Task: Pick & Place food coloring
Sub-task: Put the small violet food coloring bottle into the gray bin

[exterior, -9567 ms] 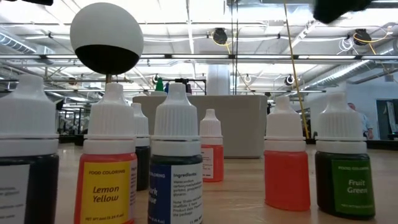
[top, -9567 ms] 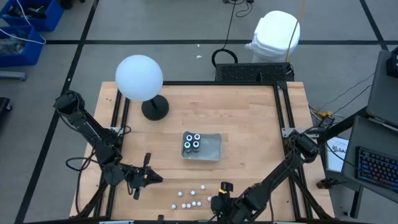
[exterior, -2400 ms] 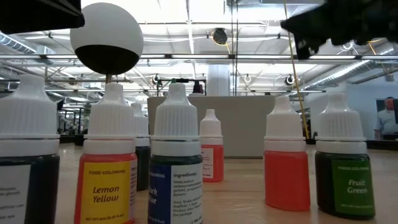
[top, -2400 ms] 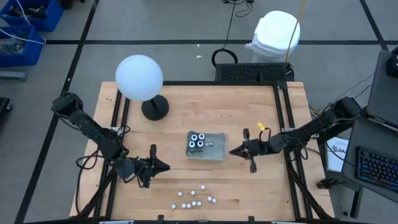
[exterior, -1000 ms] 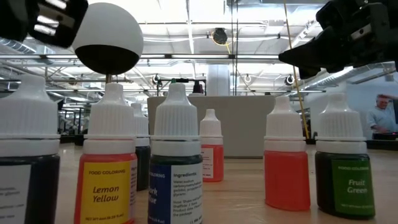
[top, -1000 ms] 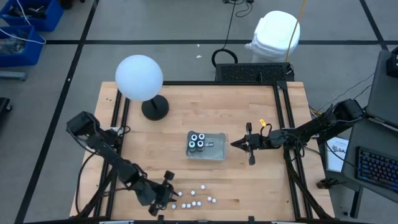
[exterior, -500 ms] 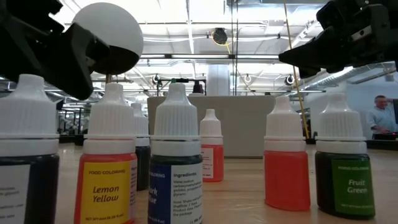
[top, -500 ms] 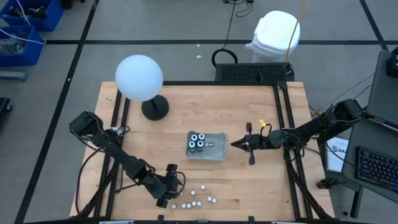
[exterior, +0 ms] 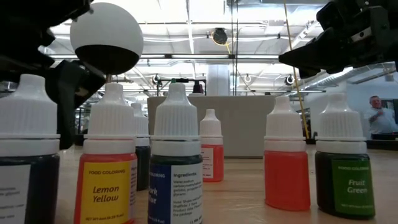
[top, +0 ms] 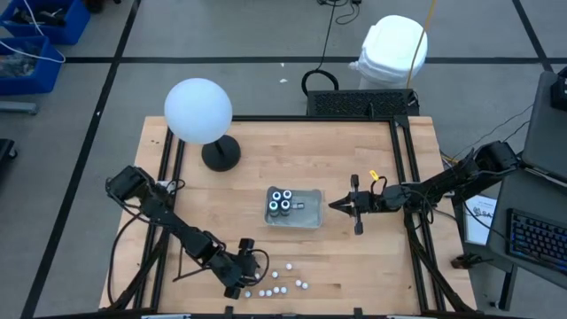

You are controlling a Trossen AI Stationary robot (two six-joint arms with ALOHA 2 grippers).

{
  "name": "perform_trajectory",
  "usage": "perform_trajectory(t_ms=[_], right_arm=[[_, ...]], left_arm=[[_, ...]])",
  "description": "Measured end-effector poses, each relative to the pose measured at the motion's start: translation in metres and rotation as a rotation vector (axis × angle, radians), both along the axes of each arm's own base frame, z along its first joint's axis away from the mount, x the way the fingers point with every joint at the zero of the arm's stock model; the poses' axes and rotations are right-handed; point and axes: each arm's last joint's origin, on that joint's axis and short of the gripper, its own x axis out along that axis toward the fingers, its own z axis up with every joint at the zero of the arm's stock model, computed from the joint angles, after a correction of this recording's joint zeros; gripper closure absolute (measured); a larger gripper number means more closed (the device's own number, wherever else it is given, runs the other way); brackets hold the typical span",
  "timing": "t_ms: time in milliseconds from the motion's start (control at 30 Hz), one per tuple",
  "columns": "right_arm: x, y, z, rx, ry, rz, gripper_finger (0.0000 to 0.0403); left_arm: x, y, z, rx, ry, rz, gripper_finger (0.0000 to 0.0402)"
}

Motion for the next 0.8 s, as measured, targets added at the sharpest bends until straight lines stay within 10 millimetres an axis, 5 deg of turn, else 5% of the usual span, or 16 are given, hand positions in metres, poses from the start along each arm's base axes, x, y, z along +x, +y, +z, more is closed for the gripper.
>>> perform_trajectory(t_ms=[500,800], right_arm=[[0.0000,0.0000,0.0000,0.006,0.000,-0.001,0.0401],[0.0000,-0.0011,0.0000,-0.005,0.000,-0.033,0.0401]], left_arm=[[0.0013,-0.0006,0.0018,-0.018,-0.013,-0.002,0.0197],[0.0014,0.0000,0.0017,-0.004,-0.018,0.002,0.0269]])
